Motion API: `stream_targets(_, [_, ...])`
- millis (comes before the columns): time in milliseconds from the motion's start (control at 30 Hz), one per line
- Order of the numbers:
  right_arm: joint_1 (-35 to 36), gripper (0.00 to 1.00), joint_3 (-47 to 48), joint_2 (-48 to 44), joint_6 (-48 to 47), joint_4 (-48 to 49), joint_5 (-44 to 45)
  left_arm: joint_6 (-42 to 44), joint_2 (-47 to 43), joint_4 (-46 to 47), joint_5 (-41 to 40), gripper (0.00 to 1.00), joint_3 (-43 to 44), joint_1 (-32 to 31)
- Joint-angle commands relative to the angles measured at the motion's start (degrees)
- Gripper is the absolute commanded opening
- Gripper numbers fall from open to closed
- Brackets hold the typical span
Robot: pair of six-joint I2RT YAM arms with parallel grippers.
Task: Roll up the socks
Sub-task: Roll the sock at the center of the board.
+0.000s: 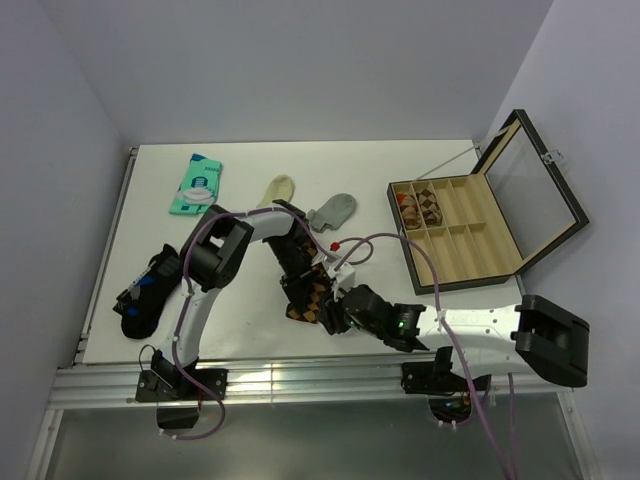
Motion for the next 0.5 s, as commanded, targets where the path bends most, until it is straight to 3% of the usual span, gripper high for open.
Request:
stream_targets(0, [0.71, 0.51, 3.16, 2.19, -5.3, 6.07, 0.87, -3.08, 1.54, 2.75, -2.54, 0.04, 1.21, 0.17])
stream_targets(467, [2.38, 0.53, 10.45, 14.68, -10.85, 5.02, -3.7, -5.19, 3.04, 2.58, -4.74, 0.04, 2.36, 0.17])
